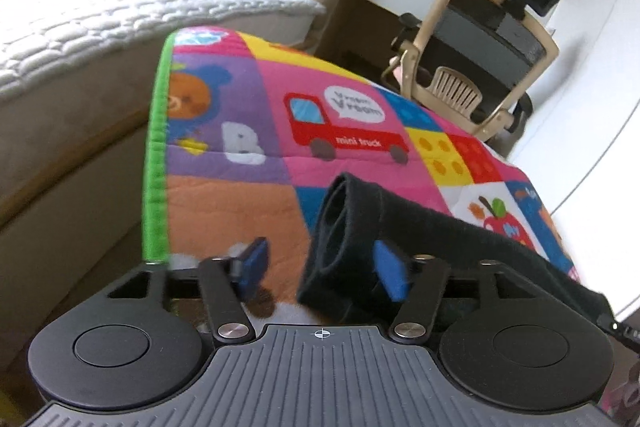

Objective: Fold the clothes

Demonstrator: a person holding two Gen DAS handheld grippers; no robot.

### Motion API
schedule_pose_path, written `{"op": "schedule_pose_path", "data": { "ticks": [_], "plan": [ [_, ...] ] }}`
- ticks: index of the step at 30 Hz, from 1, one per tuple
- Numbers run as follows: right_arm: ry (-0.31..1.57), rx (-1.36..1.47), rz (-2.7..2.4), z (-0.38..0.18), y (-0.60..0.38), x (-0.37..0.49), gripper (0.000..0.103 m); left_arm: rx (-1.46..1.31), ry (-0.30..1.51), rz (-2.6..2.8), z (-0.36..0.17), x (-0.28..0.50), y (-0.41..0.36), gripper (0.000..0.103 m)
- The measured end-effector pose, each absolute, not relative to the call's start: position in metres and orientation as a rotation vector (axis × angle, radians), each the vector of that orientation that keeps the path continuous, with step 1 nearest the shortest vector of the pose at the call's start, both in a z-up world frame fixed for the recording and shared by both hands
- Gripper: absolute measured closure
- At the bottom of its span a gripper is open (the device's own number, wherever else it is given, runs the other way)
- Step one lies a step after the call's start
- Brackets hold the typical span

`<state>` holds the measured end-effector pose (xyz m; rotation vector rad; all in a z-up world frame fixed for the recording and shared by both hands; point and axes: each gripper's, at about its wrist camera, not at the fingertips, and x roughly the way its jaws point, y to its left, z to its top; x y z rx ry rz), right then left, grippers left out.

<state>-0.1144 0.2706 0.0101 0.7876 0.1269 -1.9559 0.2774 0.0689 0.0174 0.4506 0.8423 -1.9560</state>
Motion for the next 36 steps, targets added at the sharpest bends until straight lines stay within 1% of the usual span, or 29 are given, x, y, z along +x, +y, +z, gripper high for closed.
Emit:
{"op": "schedule_pose_path", "data": {
  "ticks": [2, 3, 4, 5, 6, 7, 8, 9, 10, 12, 15, 19, 20, 21, 22, 23, 27, 28, 32, 34, 36],
  "plan": [
    [0.137, 0.77, -1.952, 0.011, 0.269, -0.113, 0.082, 0.481, 0.792, -1.977, 0.015, 0.262, 0.066, 0.028],
    [0.137, 0.773, -1.951, 0.009, 0.268, -0.114, 0.082, 0.5, 0.764, -1.983, 0.013, 0.255, 0.066, 0.03],
    [0.134, 0.781, -1.951, 0.008, 0.267, -0.115, 0.082, 0.52, 0.736, -1.99, 0.012, 0.248, 0.066, 0.039],
    [0.13, 0.787, -1.95, 0.007, 0.266, -0.117, 0.082, 0.54, 0.71, -1.997, 0.011, 0.242, 0.065, 0.063],
    [0.125, 0.791, -1.95, 0.006, 0.265, -0.119, 0.083, 0.56, 0.681, -1.998, 0.011, 0.236, 0.065, 0.068],
    [0.117, 0.79, -1.95, 0.006, 0.265, -0.119, 0.084, 0.571, 0.652, -1.991, 0.012, 0.233, 0.065, 0.07],
    [0.107, 0.784, -1.95, 0.008, 0.267, -0.118, 0.085, 0.568, 0.641, -1.993, 0.014, 0.233, 0.066, 0.079],
    [0.093, 0.775, -1.945, 0.011, 0.27, -0.117, 0.086, 0.561, 0.629, -1.996, 0.018, 0.235, 0.068, 0.082],
    [0.068, 0.776, -1.932, 0.013, 0.274, -0.118, 0.087, 0.545, 0.615, -2.001, 0.024, 0.239, 0.072, 0.089],
    [0.009, 0.796, -1.901, 0.016, 0.281, -0.121, 0.087, 0.503, 0.571, -1.999, 0.036, 0.252, 0.084, 0.095],
    [-0.01, 0.83, -1.906, 0.011, 0.283, -0.126, 0.087, 0.482, 0.505, -1.953, 0.046, 0.27, 0.098, 0.096],
    [0.006, 0.875, -1.92, -0.001, 0.281, -0.129, 0.087, 0.461, 0.478, -1.934, 0.054, 0.278, 0.111, 0.093],
    [0.012, 0.875, -1.926, -0.002, 0.281, -0.128, 0.087, 0.438, 0.483, -1.984, 0.059, 0.272, 0.115, 0.08],
    [0.014, 0.869, -1.933, -0.003, 0.28, -0.126, 0.087, 0.419, 0.485, -2.036, 0.064, 0.264, 0.118, 0.071],
    [0.015, 0.862, -1.942, -0.002, 0.28, -0.124, 0.087, 0.409, 0.479, -2.092, 0.067, 0.251, 0.121, 0.053],
    [0.015, 0.85, -1.951, -0.001, 0.281, -0.122, 0.087, 0.408, 0.471, -2.146, 0.069, 0.236, 0.124, 0.047],
    [0.024, 0.792, -1.978, 0.005, 0.288, -0.115, 0.086, 0.54, 0.424, -2.365, 0.053, 0.153, 0.138, 0.048],
    [0.024, 0.788, -1.989, 0.006, 0.291, -0.116, 0.086, 0.573, 0.416, -2.412, 0.047, 0.134, 0.142, 0.05],
    [-0.009, 0.769, -2.035, 0.013, 0.303, -0.122, 0.086, 0.67, 0.389, -2.571, 0.027, 0.071, 0.153, 0.049],
    [-0.046, 0.754, -2.039, 0.019, 0.307, -0.126, 0.086, 0.729, 0.437, -2.576, 0.018, 0.057, 0.149, 0.048],
    [-0.096, 0.754, -2.006, 0.024, 0.306, -0.13, 0.086, 0.813, 0.534, -2.544, 0.003, 0.053, 0.141, 0.049]
  ]
}}
